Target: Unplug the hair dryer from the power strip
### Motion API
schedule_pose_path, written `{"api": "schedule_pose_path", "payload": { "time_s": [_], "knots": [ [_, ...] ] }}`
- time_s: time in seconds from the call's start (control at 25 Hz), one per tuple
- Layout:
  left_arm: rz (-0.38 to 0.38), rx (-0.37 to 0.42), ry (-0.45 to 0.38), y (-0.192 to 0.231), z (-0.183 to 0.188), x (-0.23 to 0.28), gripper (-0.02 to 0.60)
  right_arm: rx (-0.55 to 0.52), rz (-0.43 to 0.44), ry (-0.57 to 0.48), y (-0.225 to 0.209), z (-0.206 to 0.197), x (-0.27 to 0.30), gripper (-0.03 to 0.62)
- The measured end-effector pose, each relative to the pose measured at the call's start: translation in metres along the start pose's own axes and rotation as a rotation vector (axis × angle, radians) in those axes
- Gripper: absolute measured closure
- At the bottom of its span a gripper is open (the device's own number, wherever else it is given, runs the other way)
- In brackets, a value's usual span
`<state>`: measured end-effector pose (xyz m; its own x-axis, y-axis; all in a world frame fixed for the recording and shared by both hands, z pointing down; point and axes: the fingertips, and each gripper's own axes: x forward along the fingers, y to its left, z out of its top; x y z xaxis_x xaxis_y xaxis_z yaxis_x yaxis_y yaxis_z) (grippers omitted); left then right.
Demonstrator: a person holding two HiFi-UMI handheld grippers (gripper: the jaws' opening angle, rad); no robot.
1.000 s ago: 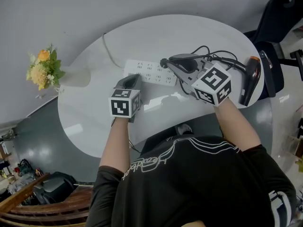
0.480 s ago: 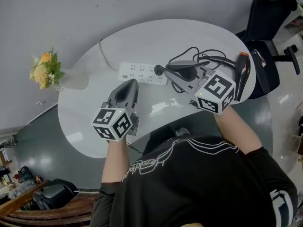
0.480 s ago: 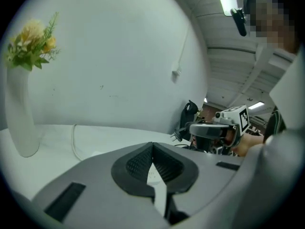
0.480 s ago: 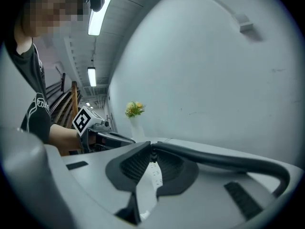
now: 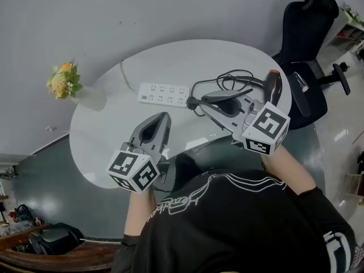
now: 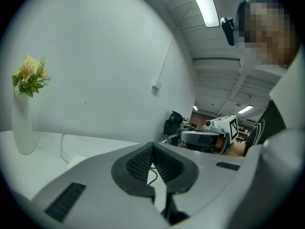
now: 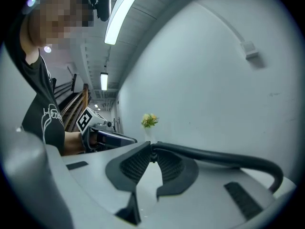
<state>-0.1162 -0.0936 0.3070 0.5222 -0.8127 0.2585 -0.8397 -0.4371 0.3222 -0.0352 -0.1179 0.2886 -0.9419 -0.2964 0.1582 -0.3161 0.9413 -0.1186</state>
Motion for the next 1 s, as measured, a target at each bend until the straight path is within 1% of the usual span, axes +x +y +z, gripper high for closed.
{"api": "schedule_pose_path", "payload": {
  "time_s": [0.08,0.28,0.4,0.56,0.72,1.0],
  "knots": [
    [-0.004,-0.003,-0.006,-0.016,0.001,-0.006,0.580,-0.004,0.001,-0.010,0.009,0.004,-0.017,0.565],
    [-0.042,-0.008,-0.066,-0.058,0.010,-0.016,0.580,-0.006,0.018,-0.031,0.025,0.011,-0.053,0.565],
    [-0.035,0.013,-0.078,-0.073,0.014,-0.022,0.580,0.001,0.027,-0.050,0.031,0.015,-0.066,0.565],
    [-0.026,0.032,-0.093,-0.088,0.022,-0.028,0.580,0.024,0.053,-0.079,0.037,0.023,-0.077,0.565],
    [-0.022,0.052,-0.089,-0.102,0.024,-0.029,0.580,0.000,0.092,-0.091,0.043,0.027,-0.084,0.565],
    [-0.002,0.064,-0.058,-0.101,0.017,-0.028,0.580,0.013,0.104,-0.083,0.039,0.021,-0.081,0.565]
  ]
}}
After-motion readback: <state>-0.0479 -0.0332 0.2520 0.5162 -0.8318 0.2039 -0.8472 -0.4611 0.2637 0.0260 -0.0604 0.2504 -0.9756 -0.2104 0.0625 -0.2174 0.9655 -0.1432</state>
